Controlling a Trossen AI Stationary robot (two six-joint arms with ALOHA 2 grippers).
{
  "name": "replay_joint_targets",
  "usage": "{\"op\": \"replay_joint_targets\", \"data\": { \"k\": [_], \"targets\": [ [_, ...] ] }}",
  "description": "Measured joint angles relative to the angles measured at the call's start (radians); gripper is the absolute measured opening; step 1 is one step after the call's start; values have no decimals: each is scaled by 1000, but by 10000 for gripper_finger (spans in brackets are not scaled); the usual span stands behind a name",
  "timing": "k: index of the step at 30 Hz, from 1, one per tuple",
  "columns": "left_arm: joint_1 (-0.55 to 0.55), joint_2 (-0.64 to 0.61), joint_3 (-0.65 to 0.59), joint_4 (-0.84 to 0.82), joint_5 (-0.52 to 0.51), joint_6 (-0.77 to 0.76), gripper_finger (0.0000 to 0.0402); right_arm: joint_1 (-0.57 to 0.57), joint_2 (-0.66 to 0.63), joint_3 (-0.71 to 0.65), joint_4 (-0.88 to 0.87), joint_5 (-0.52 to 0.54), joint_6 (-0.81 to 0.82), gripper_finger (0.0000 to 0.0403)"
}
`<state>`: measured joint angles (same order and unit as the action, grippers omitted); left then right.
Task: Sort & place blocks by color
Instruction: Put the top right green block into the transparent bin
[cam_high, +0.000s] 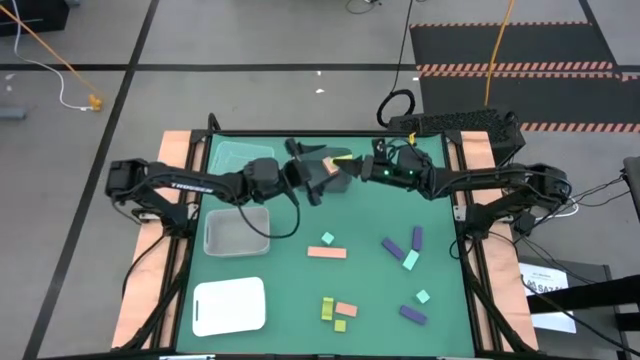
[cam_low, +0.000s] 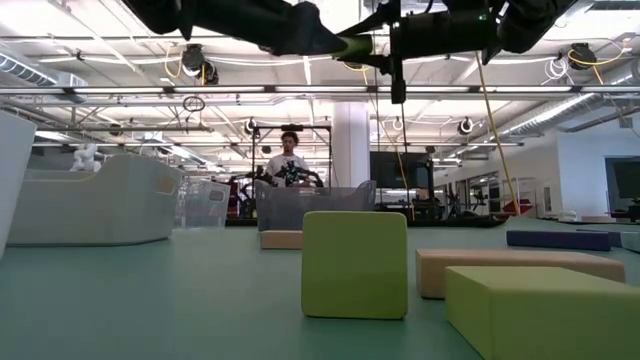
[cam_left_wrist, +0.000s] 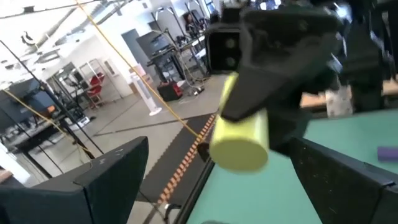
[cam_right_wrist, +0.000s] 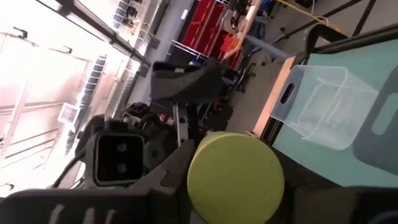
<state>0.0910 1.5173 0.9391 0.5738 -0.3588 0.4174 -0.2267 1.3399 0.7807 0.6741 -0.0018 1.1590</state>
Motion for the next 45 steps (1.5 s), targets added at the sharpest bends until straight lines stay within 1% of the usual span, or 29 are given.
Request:
{"op": "replay_joint_targets", "data": {
  "k": [2, 4, 7, 10, 13, 16, 17, 19, 25, 27, 29, 31, 34, 36, 39, 40, 43, 45],
  "targets": [
    [0, 11, 4, 1, 0, -50, 388, 5, 0, 0, 3, 0, -1, 111],
    [0, 24, 13, -3, 1, -82, 378, 6, 0, 0, 4, 0, -8, 111],
    [-3, 29, 30, -3, 1, -120, 340, 6, 0, 0, 2, -2, -12, 111],
    [-3, 29, 43, -12, 2, -137, 280, 6, 0, 0, 2, -4, -13, 111],
    [-4, 30, 54, -32, 11, -124, 207, 6, 0, 0, 6, -18, -14, 111],
    [-2, 30, 54, -49, 62, -109, 139, 6, 0, 0, 3, -25, -15, 111],
    [0, 28, 54, -56, 85, -110, 128, 6, 0, 0, 2, -26, -15, 111],
    [2, 28, 55, -69, 115, -119, 128, 5, 0, -1, 1, -26, -16, 111],
    [1, 27, 55, -75, 120, -133, 129, 5, 0, -2, -1, -50, -27, 112],
    [0, 27, 55, -70, 117, -140, 134, 5, 0, -2, 4, -51, -56, 120],
    [0, 27, 55, -66, 123, -166, 135, 5, -3, -2, 8, -57, -74, 139],
    [-2, 29, 57, -63, 139, -195, 131, -4, -7, -2, 10, -91, -85, 169],
    [-3, 28, 57, -59, 133, -218, 131, -29, -11, -1, 17, -139, -114, 215],
    [-6, 24, 56, -58, 78, -210, 131, -48, -23, -1, 15, -148, -147, 242],
    [-11, 11, 56, -62, -44, -162, 131, -86, -36, 1, 6, -185, -208, 273],
    [-14, -5, 55, -87, -80, -148, 131, -101, -41, 0, -4, -202, -213, 280],
    [-16, -33, 57, -110, -170, -129, 134, -142, -56, 1, -18, -253, -215, 292],
    [-16, -71, 51, -174, -237, -128, 135, -166, -68, 0, -45, -273, -226, 293]
  ]
}}
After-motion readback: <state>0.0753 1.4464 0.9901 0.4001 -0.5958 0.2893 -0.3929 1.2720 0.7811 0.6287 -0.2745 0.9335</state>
